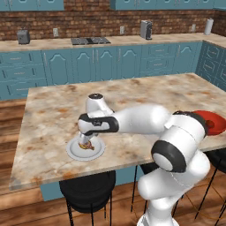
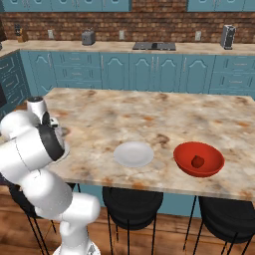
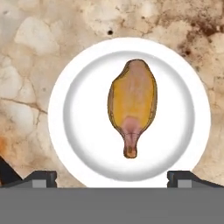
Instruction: Pick the chicken drumstick and bell pepper from their plates and place them in the bowl. Then put the bowl in the fridge.
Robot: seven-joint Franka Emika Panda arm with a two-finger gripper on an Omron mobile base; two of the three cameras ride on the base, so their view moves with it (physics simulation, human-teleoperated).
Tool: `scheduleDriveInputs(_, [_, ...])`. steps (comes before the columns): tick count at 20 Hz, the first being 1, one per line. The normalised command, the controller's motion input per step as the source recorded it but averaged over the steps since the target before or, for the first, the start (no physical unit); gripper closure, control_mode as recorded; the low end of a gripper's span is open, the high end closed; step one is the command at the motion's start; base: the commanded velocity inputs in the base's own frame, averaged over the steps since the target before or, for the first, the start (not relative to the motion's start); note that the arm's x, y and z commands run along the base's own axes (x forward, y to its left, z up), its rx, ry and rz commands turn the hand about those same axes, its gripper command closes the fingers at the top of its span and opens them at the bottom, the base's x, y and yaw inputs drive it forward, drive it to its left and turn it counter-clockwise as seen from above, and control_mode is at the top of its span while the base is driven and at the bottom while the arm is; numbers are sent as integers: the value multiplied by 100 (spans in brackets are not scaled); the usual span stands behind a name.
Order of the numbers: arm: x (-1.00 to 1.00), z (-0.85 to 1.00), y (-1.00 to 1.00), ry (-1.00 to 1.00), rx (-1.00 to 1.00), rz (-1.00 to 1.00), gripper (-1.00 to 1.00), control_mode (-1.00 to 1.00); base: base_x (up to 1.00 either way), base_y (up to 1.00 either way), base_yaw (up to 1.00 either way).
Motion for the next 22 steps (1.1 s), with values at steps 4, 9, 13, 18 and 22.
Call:
scheduleDriveInputs(4, [33, -39, 28, 1, -22, 9, -100, -100, 0, 0, 0])
scheduleDriveInputs(9, [32, -33, 12, 3, -7, 2, -100, -100, 0, 0, 0])
scheduleDriveInputs(13, [40, -31, 3, 7, 0, 0, -100, -100, 0, 0, 0])
scheduleDriveInputs(18, [10, -34, 2, 8, 0, 0, -100, -100, 0, 0, 0])
scheduleDriveInputs(22, [0, -33, 7, 4, 0, 0, -100, -100, 0, 0, 0])
